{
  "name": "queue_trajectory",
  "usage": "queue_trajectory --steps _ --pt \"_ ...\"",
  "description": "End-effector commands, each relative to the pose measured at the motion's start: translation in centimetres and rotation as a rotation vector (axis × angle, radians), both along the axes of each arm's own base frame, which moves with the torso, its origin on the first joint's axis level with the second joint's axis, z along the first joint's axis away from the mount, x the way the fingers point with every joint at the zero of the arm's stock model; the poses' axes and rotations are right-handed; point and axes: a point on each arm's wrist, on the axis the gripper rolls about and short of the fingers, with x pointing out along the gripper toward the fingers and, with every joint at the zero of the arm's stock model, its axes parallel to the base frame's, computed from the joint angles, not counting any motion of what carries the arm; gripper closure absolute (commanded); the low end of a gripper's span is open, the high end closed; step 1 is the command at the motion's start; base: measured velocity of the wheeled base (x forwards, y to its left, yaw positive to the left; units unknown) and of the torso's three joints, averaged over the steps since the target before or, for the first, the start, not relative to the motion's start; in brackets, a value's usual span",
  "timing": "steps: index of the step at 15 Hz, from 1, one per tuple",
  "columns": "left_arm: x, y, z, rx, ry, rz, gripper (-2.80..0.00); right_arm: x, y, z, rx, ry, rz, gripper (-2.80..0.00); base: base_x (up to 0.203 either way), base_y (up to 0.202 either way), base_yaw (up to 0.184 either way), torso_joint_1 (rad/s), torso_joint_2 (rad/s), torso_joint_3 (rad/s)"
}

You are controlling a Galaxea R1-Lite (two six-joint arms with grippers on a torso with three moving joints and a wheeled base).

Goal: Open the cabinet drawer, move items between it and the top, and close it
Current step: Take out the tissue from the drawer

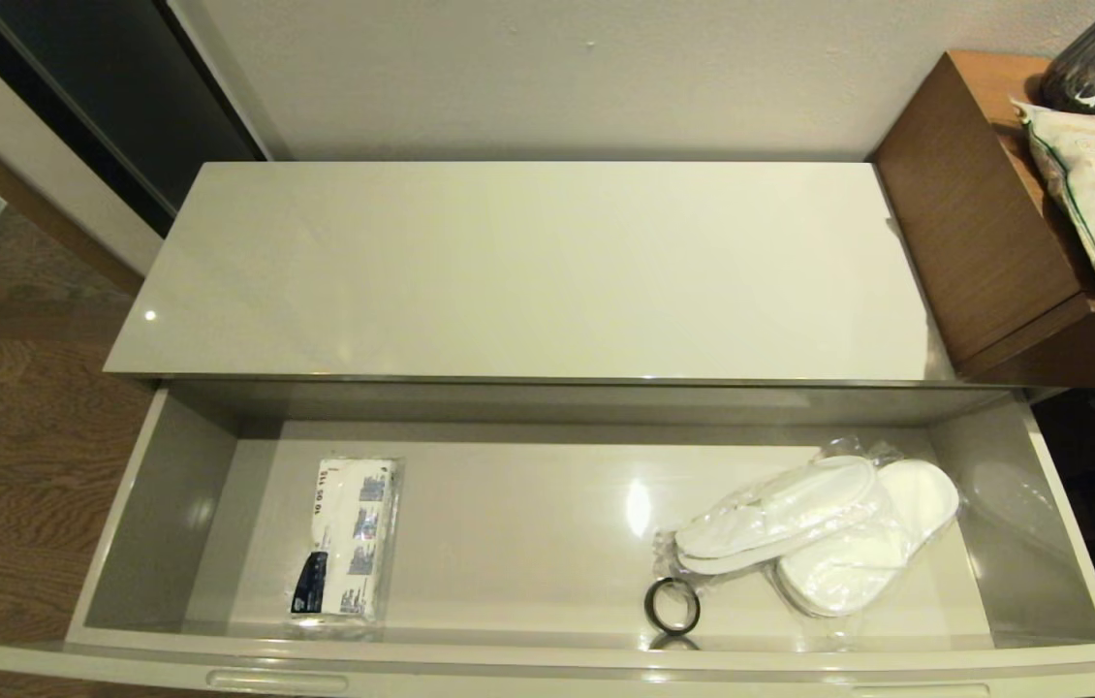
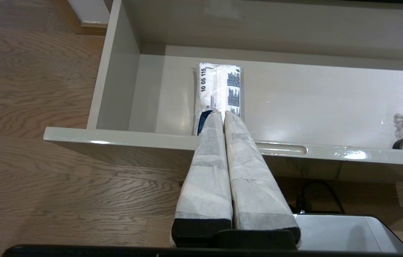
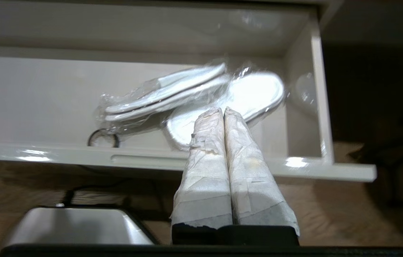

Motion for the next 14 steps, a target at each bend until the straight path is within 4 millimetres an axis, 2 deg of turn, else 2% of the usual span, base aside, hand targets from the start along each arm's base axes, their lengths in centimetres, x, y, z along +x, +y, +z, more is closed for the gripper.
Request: queue_trajectory --steps 1,14 --pt "0.01 0.00 -0.04 -0.001 0.001 0.001 0.00 0.06 -0.02 -0.23 0.055 0.022 -0.009 0.00 0.000 0.000 0.000 0.000 0.00 0.000" --pt "0.01 0.00 -0.04 -0.001 0.001 0.001 0.00 0.04 -0.02 -0.28 0.027 0.013 -0.006 0.00 0.000 0.000 0.000 0.000 0.00 0.000"
